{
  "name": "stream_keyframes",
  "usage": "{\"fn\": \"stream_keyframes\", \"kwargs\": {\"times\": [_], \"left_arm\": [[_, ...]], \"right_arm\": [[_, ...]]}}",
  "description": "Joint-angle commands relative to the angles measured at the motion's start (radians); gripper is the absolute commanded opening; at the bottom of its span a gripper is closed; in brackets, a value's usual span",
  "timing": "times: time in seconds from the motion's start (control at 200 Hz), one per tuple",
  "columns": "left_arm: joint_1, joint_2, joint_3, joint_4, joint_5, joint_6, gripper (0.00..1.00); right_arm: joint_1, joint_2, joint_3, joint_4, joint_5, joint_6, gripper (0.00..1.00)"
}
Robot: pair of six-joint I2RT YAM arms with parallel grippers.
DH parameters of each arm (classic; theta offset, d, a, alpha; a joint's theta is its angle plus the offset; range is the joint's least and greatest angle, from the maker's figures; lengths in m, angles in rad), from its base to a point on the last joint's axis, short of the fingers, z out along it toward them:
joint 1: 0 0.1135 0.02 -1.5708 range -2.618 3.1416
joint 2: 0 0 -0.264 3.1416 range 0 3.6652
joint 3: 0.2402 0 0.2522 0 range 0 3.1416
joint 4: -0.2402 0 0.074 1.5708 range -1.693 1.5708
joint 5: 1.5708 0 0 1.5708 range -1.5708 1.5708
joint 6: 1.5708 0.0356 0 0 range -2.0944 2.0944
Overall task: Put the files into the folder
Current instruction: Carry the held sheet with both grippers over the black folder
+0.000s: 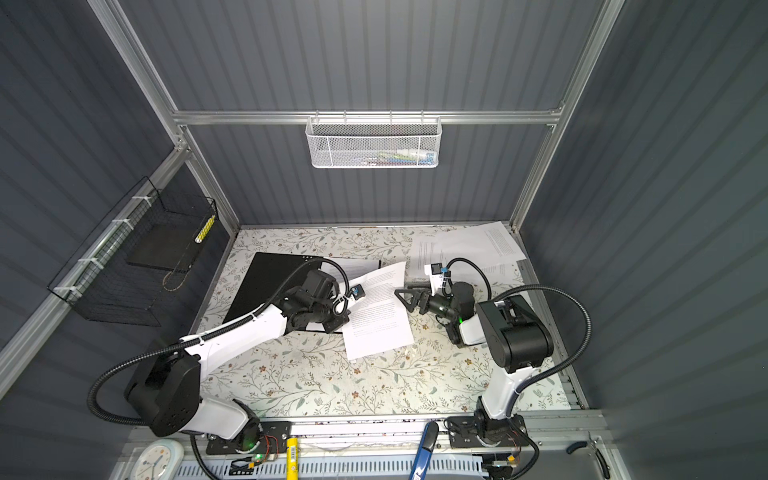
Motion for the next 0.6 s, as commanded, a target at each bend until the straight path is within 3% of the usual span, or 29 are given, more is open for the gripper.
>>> {"fn": "stream_keyframes", "kwargs": {"times": [0.0, 0.23, 0.34, 0.595], "left_arm": [[0.001, -0.033, -0.029, 0.062, 0.060, 0.065, 0.00], [0.009, -0.083, -0.062, 0.085, 0.095, 0.080, 0.00], [0.014, -0.099, -0.073, 0.092, 0.099, 0.087, 0.00], [0.045, -0.109, -0.078, 0.126, 0.099, 0.080, 0.00]], "right_arm": [[0.010, -0.011, 0.013, 0.028, -0.025, -0.084, 0.99], [0.012, -0.008, -0.004, 0.080, -0.046, -0.120, 0.98], [0.012, 0.022, -0.011, 0.202, -0.090, -0.068, 0.86], [0.019, -0.005, -0.015, 0.202, -0.142, -0.059, 0.51]]}}
